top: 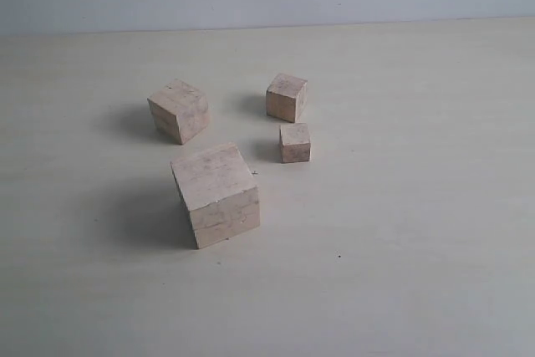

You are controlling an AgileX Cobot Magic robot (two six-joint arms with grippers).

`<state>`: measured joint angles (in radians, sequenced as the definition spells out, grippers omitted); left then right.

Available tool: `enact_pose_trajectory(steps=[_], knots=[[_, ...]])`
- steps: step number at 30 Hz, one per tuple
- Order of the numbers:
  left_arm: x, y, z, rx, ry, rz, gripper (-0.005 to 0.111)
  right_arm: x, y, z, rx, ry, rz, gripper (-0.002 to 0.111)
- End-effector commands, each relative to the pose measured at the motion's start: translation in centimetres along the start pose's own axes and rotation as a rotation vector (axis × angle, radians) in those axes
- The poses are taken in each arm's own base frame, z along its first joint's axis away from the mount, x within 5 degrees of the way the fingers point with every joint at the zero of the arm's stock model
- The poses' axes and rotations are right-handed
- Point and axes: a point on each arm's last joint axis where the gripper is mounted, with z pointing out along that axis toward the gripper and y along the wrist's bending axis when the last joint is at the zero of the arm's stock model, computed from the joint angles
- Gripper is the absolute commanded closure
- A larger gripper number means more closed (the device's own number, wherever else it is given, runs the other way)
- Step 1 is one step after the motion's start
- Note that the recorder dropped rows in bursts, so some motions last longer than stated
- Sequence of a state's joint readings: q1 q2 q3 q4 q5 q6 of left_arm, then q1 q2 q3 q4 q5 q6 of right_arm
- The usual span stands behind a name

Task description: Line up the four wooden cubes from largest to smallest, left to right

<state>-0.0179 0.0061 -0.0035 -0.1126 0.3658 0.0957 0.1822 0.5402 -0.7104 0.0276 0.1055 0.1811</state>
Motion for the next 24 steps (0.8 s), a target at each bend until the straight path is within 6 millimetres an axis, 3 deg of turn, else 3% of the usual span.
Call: enact_pose_trajectory(steps=[1,4,8,13,17,22,24], knots=[[0.0,0.0,0.0,0.002,-0.013,0.002,0.107,0.8,2.2,4.8,-0.098,0.296,0.004,0.108],[0.0,0.0,0.0,0.002,-0.013,0.002,0.107,3.4,4.9,7.4,-0.192,0.554,-0.012,0.108],[0.0,0.0,0.0,0.002,-0.013,0.002,0.107,9.5,8.2,8.9,-0.263,0.985,0.063,0.108],[0.0,0.0,0.0,0.002,-0.013,0.002,0.107,14.2,9.3,10.4,-0.233,1.191,0.060,0.108],[0.0,0.0,0.0,0.002,-0.013,0.002,0.107,15.7,9.9,11.2,-0.228,1.228,0.142,0.108],[0.0,0.0,0.0,0.002,-0.013,0.002,0.107,15.9,11.4,12.2,-0.435,1.149,0.097,0.107],[0.0,0.0,0.0,0.002,-0.013,0.002,0.107,16.0,12.2,12.5,-0.492,1.193,0.125,0.100]])
